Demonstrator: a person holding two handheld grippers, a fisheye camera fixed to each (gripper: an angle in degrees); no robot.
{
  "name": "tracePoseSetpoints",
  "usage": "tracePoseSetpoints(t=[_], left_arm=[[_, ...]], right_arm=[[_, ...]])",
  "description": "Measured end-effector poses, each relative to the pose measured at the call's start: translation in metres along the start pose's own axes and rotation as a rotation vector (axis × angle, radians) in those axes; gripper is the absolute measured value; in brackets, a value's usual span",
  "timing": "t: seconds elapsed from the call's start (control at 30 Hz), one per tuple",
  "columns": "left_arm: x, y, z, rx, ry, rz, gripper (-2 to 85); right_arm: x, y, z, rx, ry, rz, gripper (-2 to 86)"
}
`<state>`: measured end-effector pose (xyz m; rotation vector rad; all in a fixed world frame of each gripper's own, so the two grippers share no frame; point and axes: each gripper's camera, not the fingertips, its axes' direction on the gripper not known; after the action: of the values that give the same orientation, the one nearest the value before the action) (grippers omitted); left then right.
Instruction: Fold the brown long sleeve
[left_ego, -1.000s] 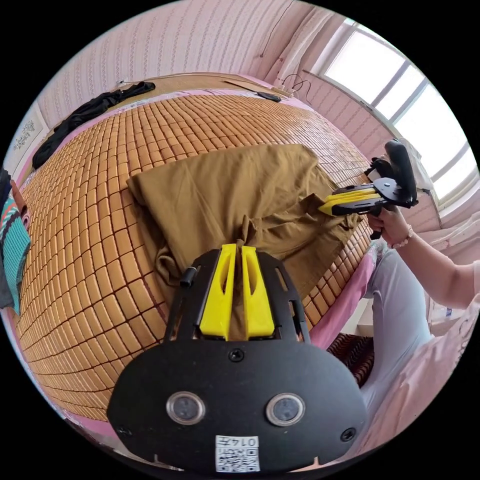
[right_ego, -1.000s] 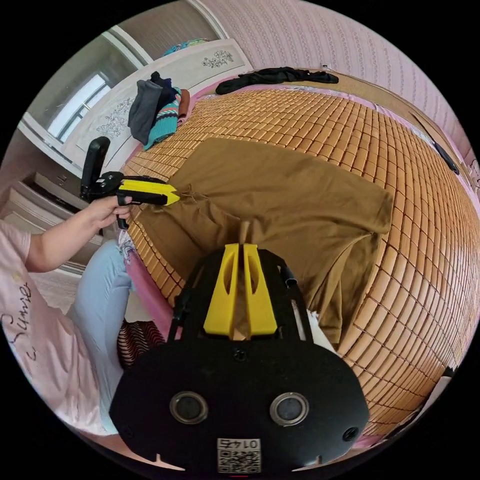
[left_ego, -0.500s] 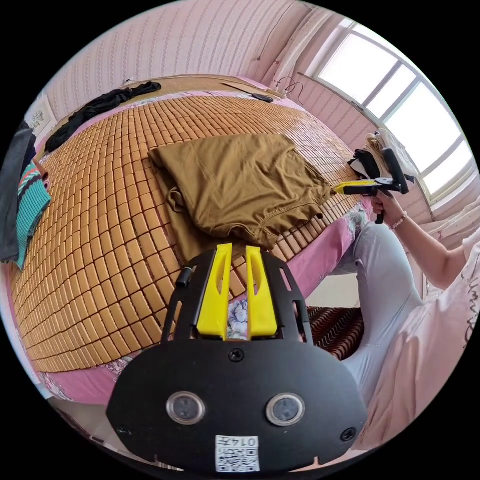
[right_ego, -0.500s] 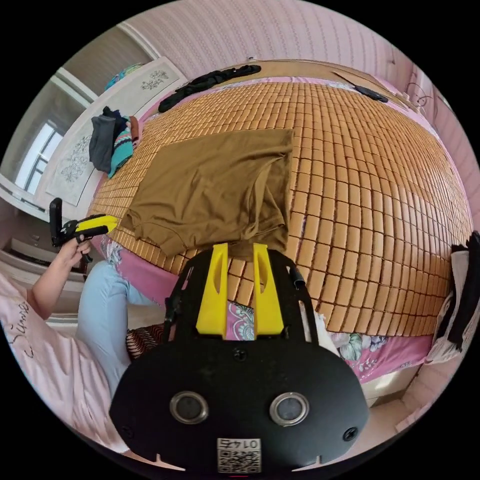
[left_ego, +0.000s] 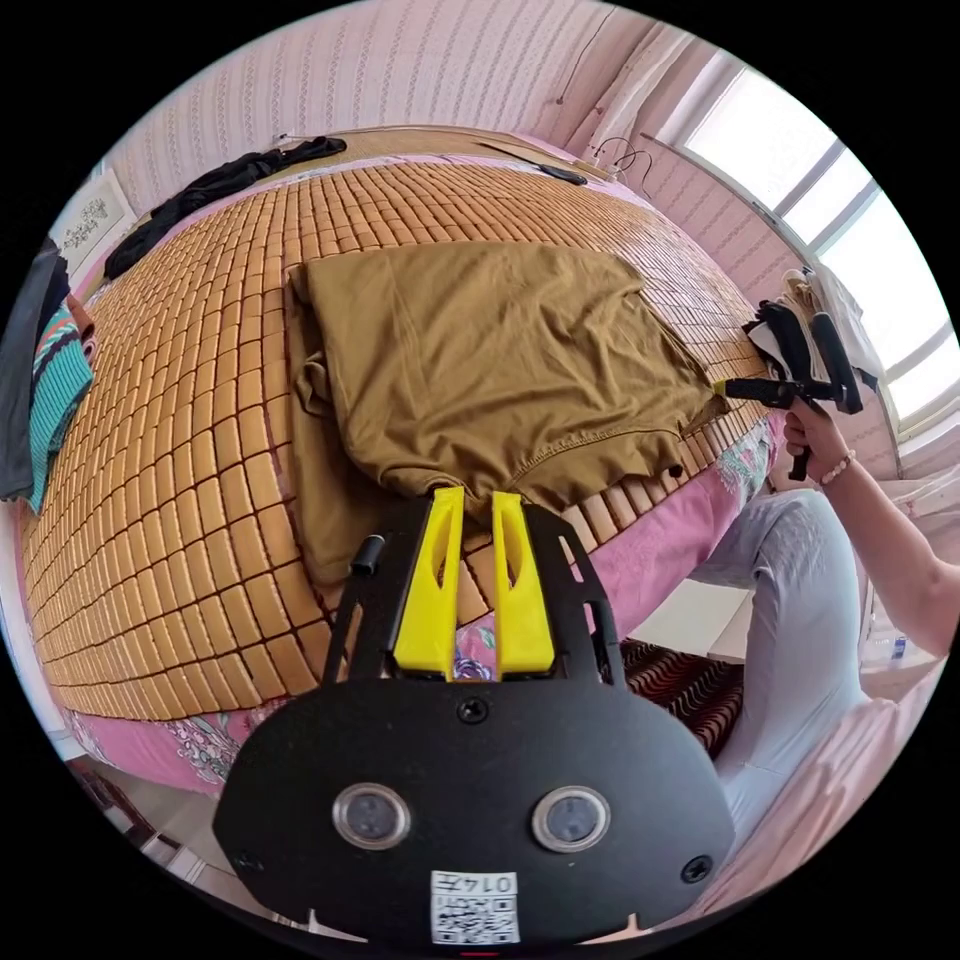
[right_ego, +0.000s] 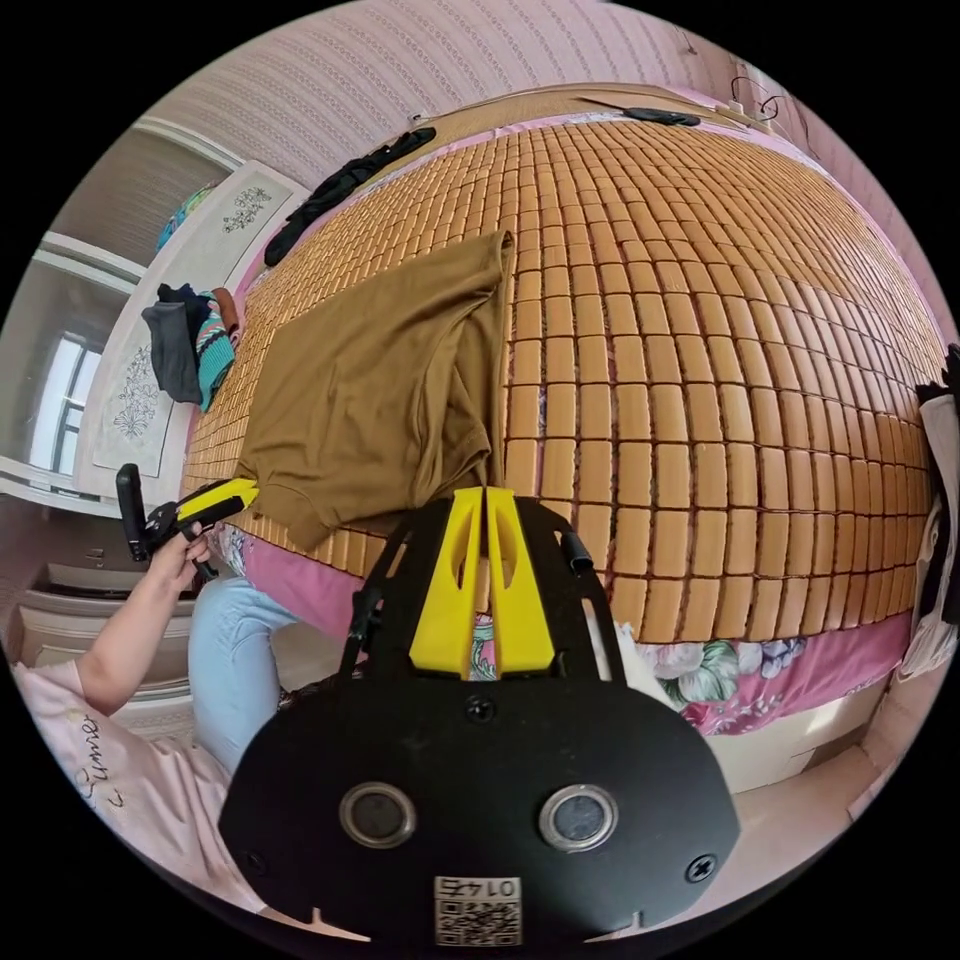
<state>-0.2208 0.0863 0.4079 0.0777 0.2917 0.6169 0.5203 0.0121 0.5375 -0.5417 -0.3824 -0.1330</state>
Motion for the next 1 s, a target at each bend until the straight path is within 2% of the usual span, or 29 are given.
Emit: tracePoseSetpoints(t=[0.1, 0.2, 0.27, 0.37, 0.4, 0.47, 0.63, 0.77, 0.9, 0.93, 1.0], left_arm=[[0.001, 0.009, -0.019, 0.039, -0.006, -0.004, 4.2], [-0.011, 0.017, -0.038, 0.086, -0.129, -0.076, 6.7], [-0.02, 0.021, -0.04, 0.124, -0.186, -0.145, 7.8], [-0.035, 0.02, -0.012, -0.009, -0.095, -0.261, 7.5], [-0.033, 0.022, -0.015, 0.044, -0.11, -0.256, 6.4], [-0.028, 0.023, -0.012, 0.014, -0.112, -0.191, 0.4], [-0.022, 0.059, -0.03, -0.004, -0.176, -0.152, -0.8], [-0.025, 0.085, -0.038, 0.021, -0.139, -0.194, -0.7], [-0.022, 0.07, -0.04, 0.142, -0.119, -0.243, 2.5], [-0.022, 0.06, -0.033, 0.13, -0.127, -0.258, 6.2], [-0.02, 0.046, -0.018, 0.088, -0.129, -0.246, 7.8]], right_arm=[[0.002, 0.009, -0.003, 0.028, -0.029, 0.013, 0.2], [0.004, 0.015, -0.004, 0.035, 0.026, 0.081, 0.4], [0.003, 0.017, 0.001, 0.031, -0.013, 0.082, 0.5], [0.003, 0.018, 0.002, 0.035, -0.021, 0.078, 0.1], [0.003, 0.018, 0.002, 0.034, -0.028, 0.078, 0.1], [0.007, 0.018, -0.001, 0.012, -0.053, 0.083, -0.1], [0.006, 0.027, -0.018, -0.023, -0.05, 0.032, -0.1], [0.008, 0.034, -0.02, -0.076, 0.02, 0.037, 0.1], [0.012, 0.034, -0.022, -0.052, 0.017, 0.099, 0.7], [0.01, 0.034, -0.025, -0.011, 0.002, 0.117, 1.4], [0.005, 0.034, -0.028, 0.04, -0.029, 0.13, 3.1]])
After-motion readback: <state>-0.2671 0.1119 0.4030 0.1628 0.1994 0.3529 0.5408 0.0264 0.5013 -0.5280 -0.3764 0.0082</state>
